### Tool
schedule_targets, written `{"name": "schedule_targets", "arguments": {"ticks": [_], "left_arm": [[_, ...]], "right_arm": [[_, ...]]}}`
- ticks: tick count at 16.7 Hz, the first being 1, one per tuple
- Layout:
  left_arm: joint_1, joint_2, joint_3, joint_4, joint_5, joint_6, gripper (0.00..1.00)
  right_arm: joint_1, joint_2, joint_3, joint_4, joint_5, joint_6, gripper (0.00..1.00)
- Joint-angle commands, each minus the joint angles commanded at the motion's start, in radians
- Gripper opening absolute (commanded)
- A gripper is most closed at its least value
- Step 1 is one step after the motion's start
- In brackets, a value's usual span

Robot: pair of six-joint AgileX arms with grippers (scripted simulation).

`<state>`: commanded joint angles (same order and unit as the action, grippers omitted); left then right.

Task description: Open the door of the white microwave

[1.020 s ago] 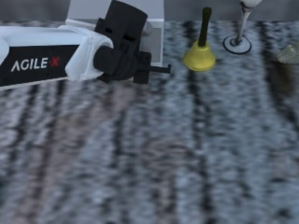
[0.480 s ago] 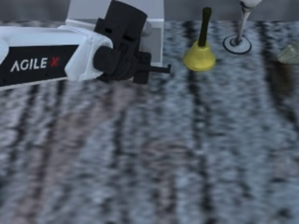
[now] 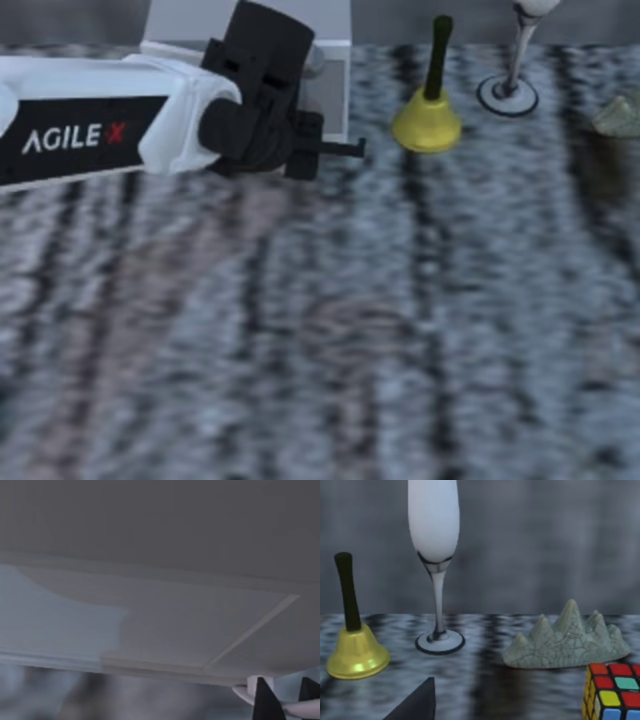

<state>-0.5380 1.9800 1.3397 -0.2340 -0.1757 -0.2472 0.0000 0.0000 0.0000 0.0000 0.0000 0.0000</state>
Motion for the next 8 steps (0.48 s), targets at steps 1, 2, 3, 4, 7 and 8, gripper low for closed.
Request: {"name": "schedule_targets", "arguments": {"ticks": [1, 2, 3, 4, 7, 8], "left_arm": [[0.000, 0.000, 0.000, 0.000, 0.000, 0.000, 0.00], [0.000, 0.000, 0.000, 0.000, 0.000, 0.000, 0.00], [0.000, 0.000, 0.000, 0.000, 0.000, 0.000, 0.00], [0.000, 0.000, 0.000, 0.000, 0.000, 0.000, 0.00], [-0.008, 0.001, 0.005, 0.000, 0.008, -0.005, 0.00], [-0.007, 0.000, 0.002, 0.001, 0.009, -0.003, 0.00]], "right_arm": [[0.000, 0.000, 0.000, 0.000, 0.000, 0.000, 1.00], [0.000, 0.000, 0.000, 0.000, 0.000, 0.000, 1.00], [0.000, 0.000, 0.000, 0.000, 0.000, 0.000, 1.00], [0.000, 0.000, 0.000, 0.000, 0.000, 0.000, 1.00], [0.000, 0.000, 0.000, 0.000, 0.000, 0.000, 1.00], [0.000, 0.000, 0.000, 0.000, 0.000, 0.000, 1.00]]}}
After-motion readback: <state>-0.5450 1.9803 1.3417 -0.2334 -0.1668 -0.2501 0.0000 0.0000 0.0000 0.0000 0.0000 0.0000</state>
